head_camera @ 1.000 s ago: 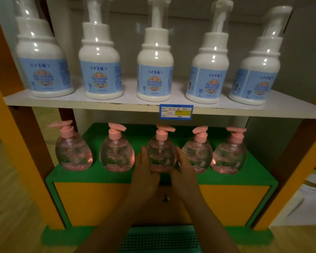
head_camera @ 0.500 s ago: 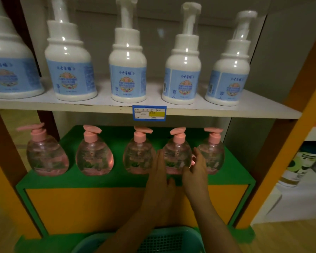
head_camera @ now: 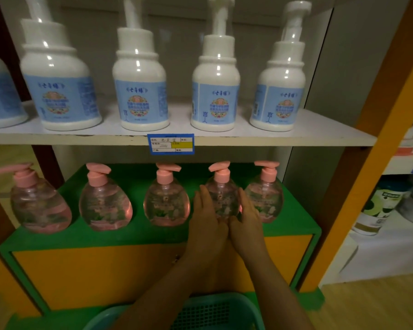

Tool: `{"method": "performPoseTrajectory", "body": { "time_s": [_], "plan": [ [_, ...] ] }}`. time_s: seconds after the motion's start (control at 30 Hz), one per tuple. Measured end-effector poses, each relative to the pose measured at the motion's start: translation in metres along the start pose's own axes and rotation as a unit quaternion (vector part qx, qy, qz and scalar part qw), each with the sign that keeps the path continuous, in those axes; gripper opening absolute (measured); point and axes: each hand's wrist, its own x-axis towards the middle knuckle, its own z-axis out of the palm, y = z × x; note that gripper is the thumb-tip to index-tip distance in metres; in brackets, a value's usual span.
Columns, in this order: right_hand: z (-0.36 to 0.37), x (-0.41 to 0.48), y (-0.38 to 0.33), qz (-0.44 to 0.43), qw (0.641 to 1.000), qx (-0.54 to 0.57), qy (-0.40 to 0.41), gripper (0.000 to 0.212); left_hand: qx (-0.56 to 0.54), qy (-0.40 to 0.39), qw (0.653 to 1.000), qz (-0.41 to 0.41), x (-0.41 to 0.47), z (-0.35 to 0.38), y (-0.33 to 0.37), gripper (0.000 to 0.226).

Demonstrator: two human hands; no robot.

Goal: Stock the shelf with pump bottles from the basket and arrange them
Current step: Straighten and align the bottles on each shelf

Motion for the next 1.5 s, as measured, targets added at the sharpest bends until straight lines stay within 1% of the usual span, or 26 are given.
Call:
{"method": "performPoseTrajectory", "body": {
  "time_s": [0.2,0.27,0.33,0.43,0.47,0.6,0.67,0.77,0.87,0.97,1.07,1.27,1.5],
  "plan": [
    [-0.006,0.004,0.0,0.011,1.0,0.02,-0.002,0.06,0.027,0.003,1.0,-0.012,0.002,0.008,0.001,0.075],
    [-0.01,0.002,-0.001,0.016,0.999,0.045,-0.01,0.057,0.014,-0.001,1.0,-0.024,0.001,0.009,0.002,0.078],
    [-0.016,-0.001,0.0,0.024,0.996,0.081,-0.01,0.053,0.001,0.02,0.999,-0.026,-0.004,0.012,0.004,0.077],
    [-0.029,-0.001,0.008,0.032,0.996,0.07,0.045,0.044,-0.022,0.089,0.995,0.043,-0.021,0.022,0.004,0.077],
    [-0.035,-0.001,0.011,0.038,0.995,0.065,0.072,0.041,-0.035,0.093,0.993,0.065,-0.028,0.026,0.005,0.077],
    [-0.057,0.004,0.024,0.067,0.981,0.073,0.167,0.027,-0.041,0.012,0.995,0.089,-0.034,0.045,0.013,0.072],
    [-0.064,0.006,0.028,0.072,0.978,0.071,0.181,0.032,-0.036,-0.016,0.996,0.077,-0.027,0.054,0.02,0.075],
    [-0.069,0.007,0.03,0.075,0.983,0.08,0.146,0.055,-0.018,-0.021,0.998,0.048,-0.01,0.066,0.031,0.078],
    [-0.069,0.009,0.032,0.063,0.99,0.096,0.08,0.069,0.021,-0.013,0.999,0.029,0.005,0.078,0.039,0.074],
    [-0.068,0.011,0.034,0.053,0.992,0.102,0.049,0.071,0.045,-0.014,0.999,0.001,0.016,0.084,0.044,0.079],
    [-0.069,0.011,0.038,0.047,0.994,0.091,0.038,0.071,0.076,-0.033,0.997,-0.003,0.02,0.086,0.042,0.076],
    [-0.072,0.011,0.043,0.038,0.996,0.076,0.03,0.071,0.064,-0.037,0.997,0.011,0.02,0.09,0.042,0.073],
    [-0.076,0.015,0.047,0.05,0.995,0.082,0.035,0.072,0.031,-0.071,0.997,0.021,0.019,0.093,0.044,0.076]
  ]
}}
